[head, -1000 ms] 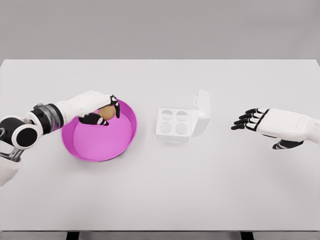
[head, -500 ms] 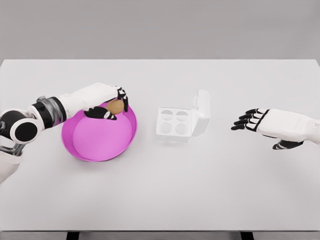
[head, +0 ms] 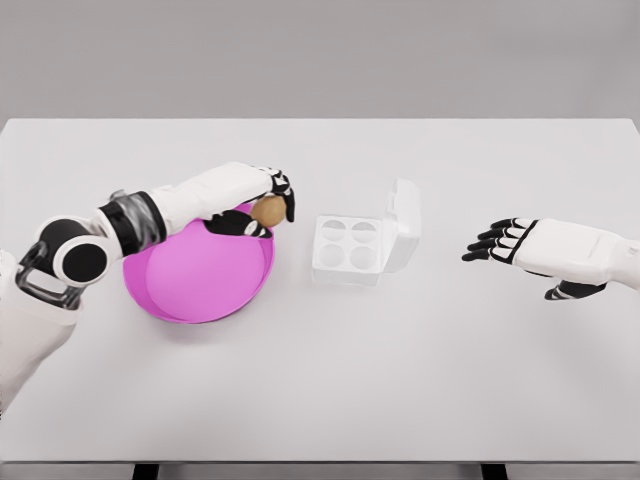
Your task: Pack egg into the box and close the box lid
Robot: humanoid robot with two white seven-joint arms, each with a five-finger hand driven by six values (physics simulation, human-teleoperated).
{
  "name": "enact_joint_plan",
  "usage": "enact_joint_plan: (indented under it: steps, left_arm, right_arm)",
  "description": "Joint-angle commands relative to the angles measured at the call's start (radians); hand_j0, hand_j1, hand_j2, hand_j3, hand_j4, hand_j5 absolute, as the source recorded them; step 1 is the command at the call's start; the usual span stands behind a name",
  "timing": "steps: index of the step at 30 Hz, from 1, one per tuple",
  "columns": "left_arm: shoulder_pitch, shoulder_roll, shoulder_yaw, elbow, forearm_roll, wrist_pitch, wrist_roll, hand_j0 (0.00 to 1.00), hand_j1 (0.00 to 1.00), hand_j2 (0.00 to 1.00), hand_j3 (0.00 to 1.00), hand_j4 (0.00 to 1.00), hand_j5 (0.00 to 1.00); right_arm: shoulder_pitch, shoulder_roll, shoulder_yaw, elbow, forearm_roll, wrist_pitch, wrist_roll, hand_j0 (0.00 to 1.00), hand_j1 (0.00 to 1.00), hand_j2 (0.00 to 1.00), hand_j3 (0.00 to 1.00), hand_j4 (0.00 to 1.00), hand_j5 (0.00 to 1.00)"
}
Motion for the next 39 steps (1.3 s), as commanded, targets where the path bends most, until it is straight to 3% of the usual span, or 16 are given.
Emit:
enact_joint_plan:
  steps: [1, 19, 32, 39]
  left_arm:
    - [0.002, -0.021, -0.003, 0.000, 0.003, 0.000, 0.001, 0.39, 0.39, 0.39, 0.39, 0.39, 0.39]
    - [0.014, -0.172, -0.015, 0.013, -0.002, 0.015, 0.001, 0.39, 0.39, 0.39, 0.39, 0.39, 0.39]
    - [0.015, -0.195, -0.050, 0.049, -0.011, 0.018, 0.001, 0.40, 0.40, 0.40, 0.40, 0.40, 0.40]
    - [0.014, -0.207, -0.059, 0.105, -0.011, 0.015, 0.001, 0.40, 0.40, 0.40, 0.40, 0.40, 0.40]
  right_arm:
    - [0.000, -0.001, 0.000, -0.002, -0.005, 0.003, 0.000, 1.00, 1.00, 1.00, 1.00, 1.00, 1.00]
    - [0.009, 0.005, -0.001, -0.002, -0.005, 0.003, 0.000, 1.00, 1.00, 1.00, 1.00, 1.00, 1.00]
    - [0.009, 0.016, 0.000, -0.003, -0.005, 0.003, 0.000, 1.00, 1.00, 1.00, 1.00, 1.00, 1.00]
    - [0.011, 0.016, 0.005, -0.005, -0.005, 0.003, 0.000, 1.00, 1.00, 1.00, 1.00, 1.00, 1.00]
